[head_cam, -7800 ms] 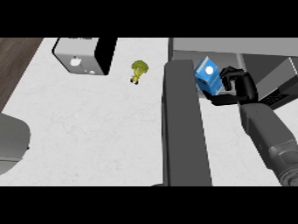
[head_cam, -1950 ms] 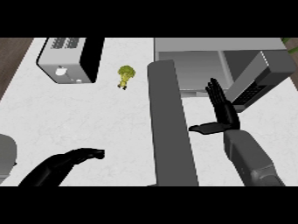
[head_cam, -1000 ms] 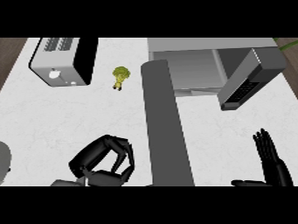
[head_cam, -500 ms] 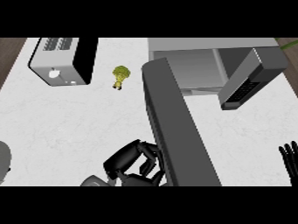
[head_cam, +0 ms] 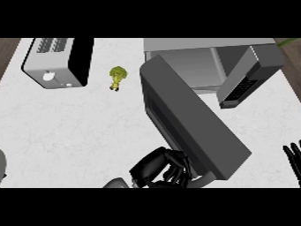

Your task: Pick up the milk, place it into the microwave and close the microwave

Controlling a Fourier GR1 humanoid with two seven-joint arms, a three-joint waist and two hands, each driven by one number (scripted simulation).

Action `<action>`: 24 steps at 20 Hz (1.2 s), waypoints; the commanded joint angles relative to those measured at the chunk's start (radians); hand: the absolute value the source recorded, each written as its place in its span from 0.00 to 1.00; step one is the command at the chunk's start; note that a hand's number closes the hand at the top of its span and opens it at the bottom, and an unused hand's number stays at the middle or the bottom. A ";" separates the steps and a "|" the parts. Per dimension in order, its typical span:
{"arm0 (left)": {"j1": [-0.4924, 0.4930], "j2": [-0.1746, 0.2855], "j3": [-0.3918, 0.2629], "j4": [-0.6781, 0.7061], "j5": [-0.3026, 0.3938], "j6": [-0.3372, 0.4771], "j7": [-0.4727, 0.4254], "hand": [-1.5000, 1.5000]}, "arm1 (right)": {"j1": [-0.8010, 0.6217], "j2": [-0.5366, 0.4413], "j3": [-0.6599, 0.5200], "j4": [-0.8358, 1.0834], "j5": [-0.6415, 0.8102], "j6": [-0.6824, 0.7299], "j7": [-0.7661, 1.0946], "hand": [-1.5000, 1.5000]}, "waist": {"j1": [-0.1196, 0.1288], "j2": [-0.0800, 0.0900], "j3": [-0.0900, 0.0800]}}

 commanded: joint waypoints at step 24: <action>-0.501 -0.011 -0.144 0.167 0.464 0.601 0.035 1.00 | 0.011 -0.108 0.093 -0.413 -0.255 0.056 0.301 0.00 | -0.132 0.037 -0.001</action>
